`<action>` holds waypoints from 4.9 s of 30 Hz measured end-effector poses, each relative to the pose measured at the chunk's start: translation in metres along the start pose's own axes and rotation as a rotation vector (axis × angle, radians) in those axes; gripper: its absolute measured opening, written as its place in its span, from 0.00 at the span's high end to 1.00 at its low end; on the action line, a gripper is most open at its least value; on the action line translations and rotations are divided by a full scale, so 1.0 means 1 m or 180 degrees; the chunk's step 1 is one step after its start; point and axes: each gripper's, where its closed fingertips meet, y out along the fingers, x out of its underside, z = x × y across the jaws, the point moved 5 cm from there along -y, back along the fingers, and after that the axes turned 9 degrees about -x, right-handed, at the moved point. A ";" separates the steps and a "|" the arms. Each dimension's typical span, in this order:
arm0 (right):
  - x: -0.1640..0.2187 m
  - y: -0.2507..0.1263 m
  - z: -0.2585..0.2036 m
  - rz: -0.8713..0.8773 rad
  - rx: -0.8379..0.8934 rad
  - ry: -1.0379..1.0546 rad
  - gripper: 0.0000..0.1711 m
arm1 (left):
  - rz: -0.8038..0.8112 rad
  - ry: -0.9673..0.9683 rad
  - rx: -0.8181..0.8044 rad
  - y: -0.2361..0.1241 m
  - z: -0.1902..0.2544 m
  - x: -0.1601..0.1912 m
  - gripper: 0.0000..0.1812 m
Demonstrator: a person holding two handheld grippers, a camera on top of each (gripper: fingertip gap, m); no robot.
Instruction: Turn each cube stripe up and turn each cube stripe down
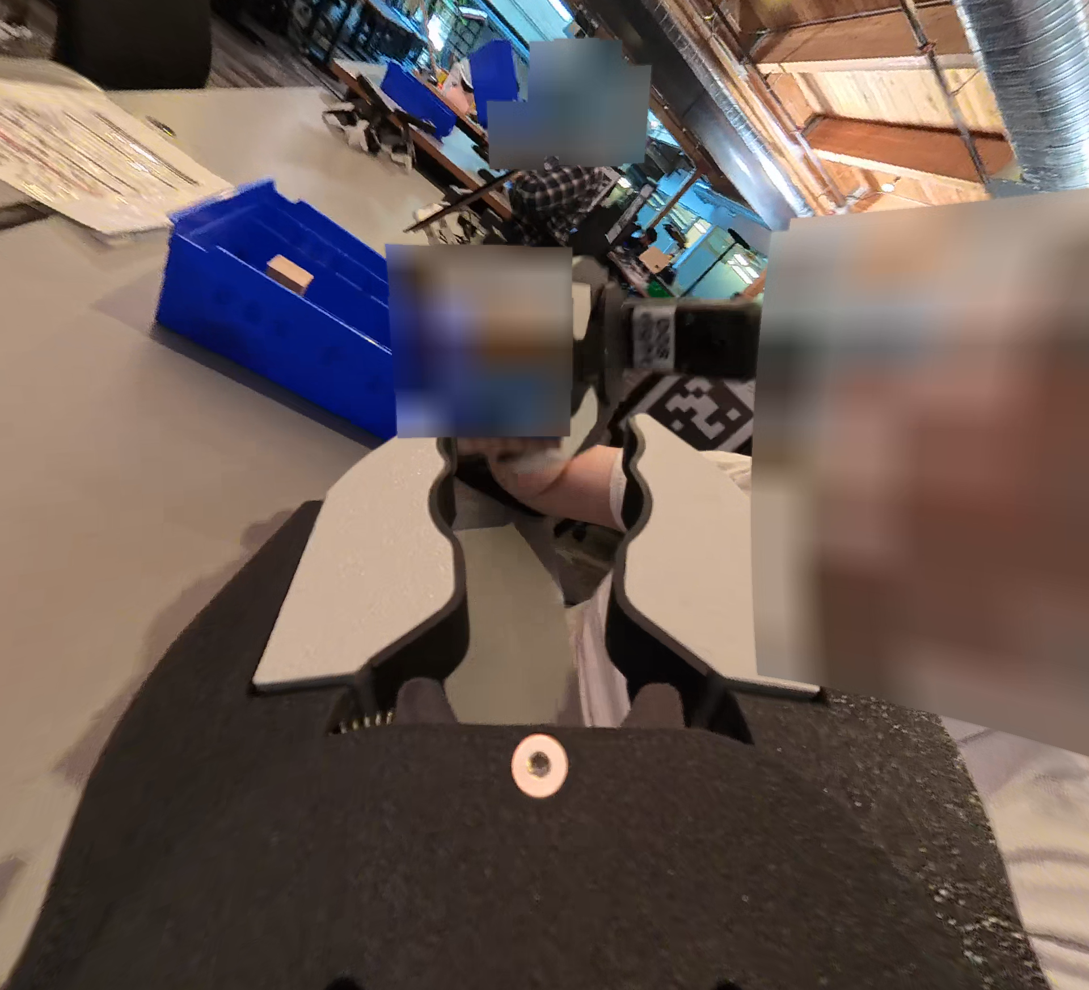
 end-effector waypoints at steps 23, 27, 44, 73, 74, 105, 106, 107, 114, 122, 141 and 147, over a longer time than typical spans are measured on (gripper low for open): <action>0.338 -0.235 -0.016 -0.4375 -0.0027 0.4998 0.73 | -0.0144 0.0137 -0.0333 -0.011 0.006 0.003 0.75; 0.344 -0.231 -0.018 -0.4593 0.0061 0.5000 0.73 | -0.0190 0.0169 -0.0317 -0.009 0.011 0.004 0.76; 0.341 -0.231 -0.012 -0.4839 0.0230 0.4832 0.72 | -0.0290 0.0290 -0.0391 -0.011 0.016 0.006 0.77; 0.154 -0.153 0.113 -0.1782 0.1624 0.2065 0.60 | -0.0915 -0.0701 -0.4835 -0.190 -0.223 0.061 0.67; 0.154 -0.152 0.112 -0.1802 0.1603 0.2064 0.60 | -0.0988 -0.0727 -0.4884 -0.190 -0.227 0.064 0.66; 0.039 -0.020 0.040 0.0191 -0.0150 0.1262 0.56 | 0.0226 0.0194 -0.2066 -0.087 -0.058 -0.015 0.72; 0.027 -0.010 0.029 0.0438 -0.0254 0.1240 0.55 | 0.0261 0.0206 -0.1784 -0.073 -0.049 -0.016 0.72; 0.018 -0.001 0.020 0.0629 -0.0285 0.1210 0.53 | 0.0260 0.0199 -0.1554 -0.060 -0.042 -0.016 0.72; 0.003 0.022 -0.009 0.1048 0.0273 0.1090 0.57 | 0.0094 0.0049 -0.0725 0.004 -0.025 -0.002 0.73; 0.011 0.034 -0.018 0.0913 0.0473 0.1038 0.66 | -0.0023 -0.0008 -0.0500 0.032 -0.018 0.008 0.73; 0.206 -0.191 0.033 -0.2985 -0.0038 0.3380 0.72 | 0.0167 0.0435 -0.0914 -0.014 0.007 -0.010 0.68; 0.289 -0.200 -0.018 -0.3765 -0.0922 0.4718 0.72 | 0.0090 0.0381 -0.0930 -0.012 0.006 -0.007 0.69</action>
